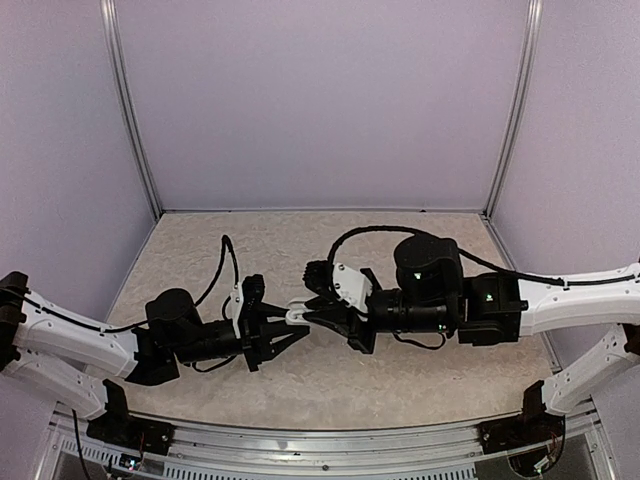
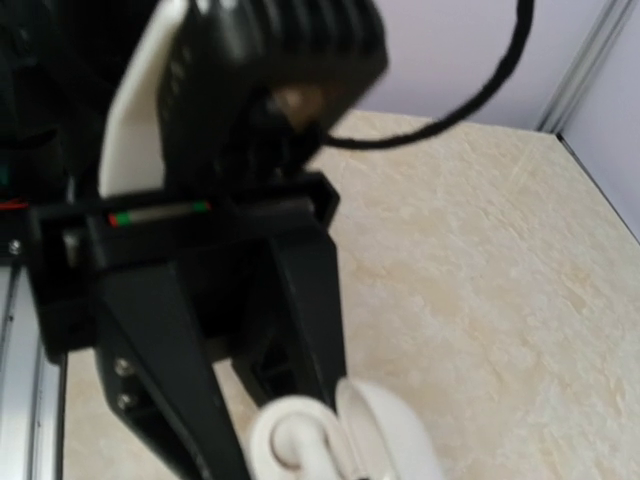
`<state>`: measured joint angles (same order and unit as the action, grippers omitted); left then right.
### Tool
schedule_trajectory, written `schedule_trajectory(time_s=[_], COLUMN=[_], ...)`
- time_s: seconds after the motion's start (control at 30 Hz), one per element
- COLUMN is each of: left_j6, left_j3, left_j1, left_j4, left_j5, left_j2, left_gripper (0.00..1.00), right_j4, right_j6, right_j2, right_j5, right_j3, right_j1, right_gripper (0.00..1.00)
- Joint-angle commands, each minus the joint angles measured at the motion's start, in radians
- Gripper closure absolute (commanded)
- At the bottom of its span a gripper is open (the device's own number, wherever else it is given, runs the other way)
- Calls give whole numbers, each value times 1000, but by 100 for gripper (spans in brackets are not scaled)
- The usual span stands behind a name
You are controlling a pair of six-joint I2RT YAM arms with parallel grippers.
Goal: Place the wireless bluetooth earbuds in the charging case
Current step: Insert the left earbud into the left side groove of the charging case, then adjust the left earbud in the left side groove of the charging case.
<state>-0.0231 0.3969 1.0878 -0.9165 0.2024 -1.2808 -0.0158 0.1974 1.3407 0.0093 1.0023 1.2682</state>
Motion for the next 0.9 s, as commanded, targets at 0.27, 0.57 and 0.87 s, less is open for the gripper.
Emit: schedule_trajectory(time_s=[0.27,0.57,0.87], left_j6=[18,20,46], left_j3=[22,23,17], left_j1=[8,12,21], left_j4=[-21,-19,-14], left_j5=[-1,3,-1], left_j2=[1,-3,2], left_gripper=[97,97,97], right_j4=[2,4,8], right_j6=[30,13,-17], right_j2=[28,62,80], right_j5=[-61,-27,-79], right_j3=[59,48,40], right_j1=[12,-4,-38], right_gripper=[87,90,97])
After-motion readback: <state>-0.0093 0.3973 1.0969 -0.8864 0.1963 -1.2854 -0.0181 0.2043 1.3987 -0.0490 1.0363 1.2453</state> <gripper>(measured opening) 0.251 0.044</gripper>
